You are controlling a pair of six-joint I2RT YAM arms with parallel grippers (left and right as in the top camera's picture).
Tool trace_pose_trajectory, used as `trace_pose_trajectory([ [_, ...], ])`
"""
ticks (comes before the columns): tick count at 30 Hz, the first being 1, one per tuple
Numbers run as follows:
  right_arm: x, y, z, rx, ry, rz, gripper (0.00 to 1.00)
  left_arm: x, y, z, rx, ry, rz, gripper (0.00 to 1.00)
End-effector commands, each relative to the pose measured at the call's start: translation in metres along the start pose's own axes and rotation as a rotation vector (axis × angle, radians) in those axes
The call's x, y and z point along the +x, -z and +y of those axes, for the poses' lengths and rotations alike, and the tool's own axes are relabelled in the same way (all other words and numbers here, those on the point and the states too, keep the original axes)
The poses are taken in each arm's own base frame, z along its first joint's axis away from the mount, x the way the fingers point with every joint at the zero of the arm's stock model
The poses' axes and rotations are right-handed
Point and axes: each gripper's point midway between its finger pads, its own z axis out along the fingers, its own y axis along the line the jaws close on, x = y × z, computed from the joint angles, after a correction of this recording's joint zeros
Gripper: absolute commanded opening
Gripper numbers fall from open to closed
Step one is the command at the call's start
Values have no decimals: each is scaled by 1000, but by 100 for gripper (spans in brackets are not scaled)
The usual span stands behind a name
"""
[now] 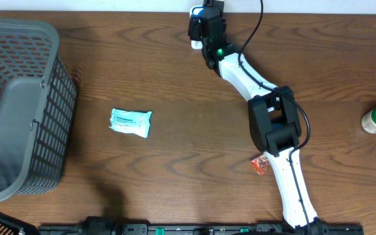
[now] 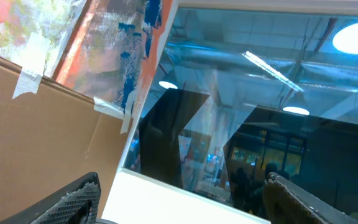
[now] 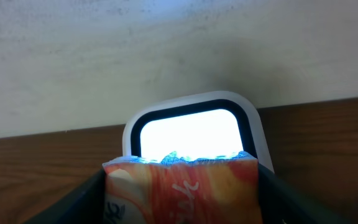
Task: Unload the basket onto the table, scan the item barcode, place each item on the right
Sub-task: 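Carry the Kleenex pack up to the scanner with the right gripper, then move the Kleenex pack right and drop it near the bottle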
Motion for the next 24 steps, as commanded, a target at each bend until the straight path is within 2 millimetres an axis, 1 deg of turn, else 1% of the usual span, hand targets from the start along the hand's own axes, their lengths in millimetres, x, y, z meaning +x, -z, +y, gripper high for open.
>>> trace_pose_trajectory([
  [1, -31, 10, 7, 0, -25, -49, 67, -6, 3, 2, -9, 9, -24, 84],
  [5, -50, 20, 12, 3, 3, -46, 67, -8, 3, 2, -8, 12, -30, 84],
  [7, -66, 31, 16, 6, 47, -44, 67, -8, 3, 2, -8, 12, -30, 84],
  [9, -86, 44, 15, 34, 87, -61, 66, -8, 3, 2, -8, 12, -30, 84],
  [12, -129, 74, 4, 131, 125, -132, 66, -9, 3, 2, -8, 13, -33, 84],
  [14, -158, 98, -1, 182, 157, -180, 66, -10, 3, 2, -8, 15, -38, 84],
  [17, -189, 131, -1, 204, 183, -214, 65, -10, 3, 2, -7, 17, -40, 84],
  [19, -194, 144, -1, 201, 191, -193, 65, -11, 3, 2, -7, 17, -41, 84],
  [20, -192, 149, -3, 204, 199, -171, 65, -11, 3, 2, -7, 18, -41, 84],
  [22, -179, 154, -6, 203, 213, -99, 67, -12, 3, 2, -7, 20, -47, 84],
  [24, -159, 152, -6, 179, 240, -10, 72, -13, 3, 2, -7, 22, -51, 84],
])
